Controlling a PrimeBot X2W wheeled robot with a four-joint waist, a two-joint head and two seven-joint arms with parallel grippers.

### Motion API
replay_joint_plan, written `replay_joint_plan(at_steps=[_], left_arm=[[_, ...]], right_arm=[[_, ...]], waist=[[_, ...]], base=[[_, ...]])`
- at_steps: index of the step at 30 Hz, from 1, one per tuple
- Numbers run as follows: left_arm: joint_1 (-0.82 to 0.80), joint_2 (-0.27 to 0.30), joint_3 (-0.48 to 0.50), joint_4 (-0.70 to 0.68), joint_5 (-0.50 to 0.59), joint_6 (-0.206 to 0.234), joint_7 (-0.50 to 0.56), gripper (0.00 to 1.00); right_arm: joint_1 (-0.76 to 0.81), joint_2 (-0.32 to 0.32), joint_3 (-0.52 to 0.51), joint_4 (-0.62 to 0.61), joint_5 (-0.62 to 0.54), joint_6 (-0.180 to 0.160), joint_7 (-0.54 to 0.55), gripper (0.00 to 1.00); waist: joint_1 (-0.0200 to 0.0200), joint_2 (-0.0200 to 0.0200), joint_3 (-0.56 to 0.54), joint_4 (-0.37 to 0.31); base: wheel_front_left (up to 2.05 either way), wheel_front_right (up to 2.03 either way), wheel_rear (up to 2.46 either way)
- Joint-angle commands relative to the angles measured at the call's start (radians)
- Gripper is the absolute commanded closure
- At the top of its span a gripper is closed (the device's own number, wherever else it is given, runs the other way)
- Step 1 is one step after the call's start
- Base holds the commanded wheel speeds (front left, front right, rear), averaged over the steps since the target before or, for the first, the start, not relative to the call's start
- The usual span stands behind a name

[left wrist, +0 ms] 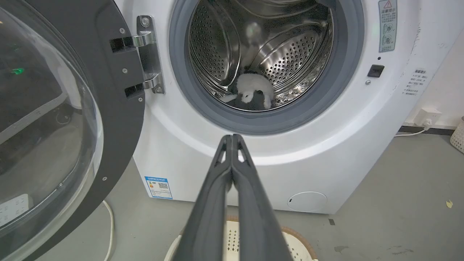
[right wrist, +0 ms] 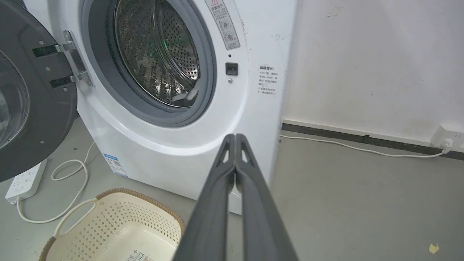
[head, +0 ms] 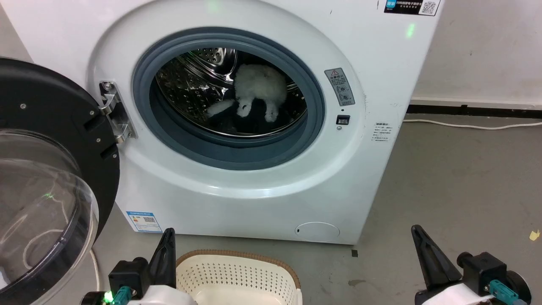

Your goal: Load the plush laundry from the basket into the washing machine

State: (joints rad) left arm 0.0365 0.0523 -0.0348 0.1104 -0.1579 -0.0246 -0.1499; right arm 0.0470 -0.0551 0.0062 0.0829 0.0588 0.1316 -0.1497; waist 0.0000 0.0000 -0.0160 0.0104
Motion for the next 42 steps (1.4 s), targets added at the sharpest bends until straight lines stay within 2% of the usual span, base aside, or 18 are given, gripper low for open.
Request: replay_joint_plan(at_steps=[1,42], left_arm=[[-0.014,0.000,0.004,-0.009,0.016,0.004,0.009,1.00],[-0.028,-0.001,0.023,-0.071,0.102,0.016,0.094,1.00]], right_arm=[[-0.018,0.002,-0.001,-0.010,-0.010,0.000,0.008,1.00],[-0.035,0.004,-0.004,-0.054,-0.040,-0.001,0.094,1.00]], waist=[[0.0000,0.0000,0.000,0.000],[0.0000,0.0000,0.010,-0.006]], base=[[0.00,0.00,0.00],[0.00,0.00,0.00]])
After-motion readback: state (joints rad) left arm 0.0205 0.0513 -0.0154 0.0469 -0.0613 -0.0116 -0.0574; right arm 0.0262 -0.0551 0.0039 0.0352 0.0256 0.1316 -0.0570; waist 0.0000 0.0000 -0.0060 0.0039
